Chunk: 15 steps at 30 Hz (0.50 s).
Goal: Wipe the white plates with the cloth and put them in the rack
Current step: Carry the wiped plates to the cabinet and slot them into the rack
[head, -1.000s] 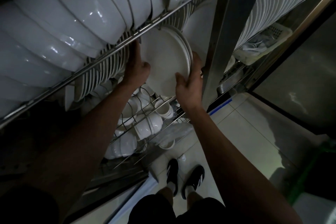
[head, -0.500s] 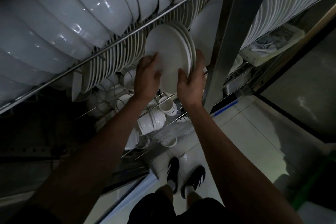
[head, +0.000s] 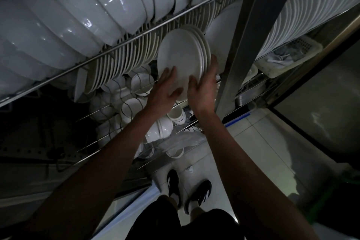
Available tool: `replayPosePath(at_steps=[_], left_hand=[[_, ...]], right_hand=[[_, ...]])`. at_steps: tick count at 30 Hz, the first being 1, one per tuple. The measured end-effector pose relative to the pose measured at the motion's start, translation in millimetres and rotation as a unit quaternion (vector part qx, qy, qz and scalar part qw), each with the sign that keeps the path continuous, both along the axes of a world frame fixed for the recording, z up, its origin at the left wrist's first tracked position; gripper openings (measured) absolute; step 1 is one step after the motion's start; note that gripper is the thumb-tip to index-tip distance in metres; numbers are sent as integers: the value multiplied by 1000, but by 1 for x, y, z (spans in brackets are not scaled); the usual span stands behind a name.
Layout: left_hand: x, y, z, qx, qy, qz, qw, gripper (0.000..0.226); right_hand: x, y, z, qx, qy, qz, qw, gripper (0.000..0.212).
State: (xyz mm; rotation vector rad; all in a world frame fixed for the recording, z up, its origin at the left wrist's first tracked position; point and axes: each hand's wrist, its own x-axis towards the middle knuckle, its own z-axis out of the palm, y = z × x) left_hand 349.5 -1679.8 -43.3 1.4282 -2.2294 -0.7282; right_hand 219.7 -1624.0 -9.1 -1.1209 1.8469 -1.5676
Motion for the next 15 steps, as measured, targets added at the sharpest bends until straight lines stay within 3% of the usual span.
replayPosePath(at_steps=[15], left_hand=[[7,1,-10,58,64,-7,996,75]], right_hand=[[7,1,-4,17,19,-8,1000,85]])
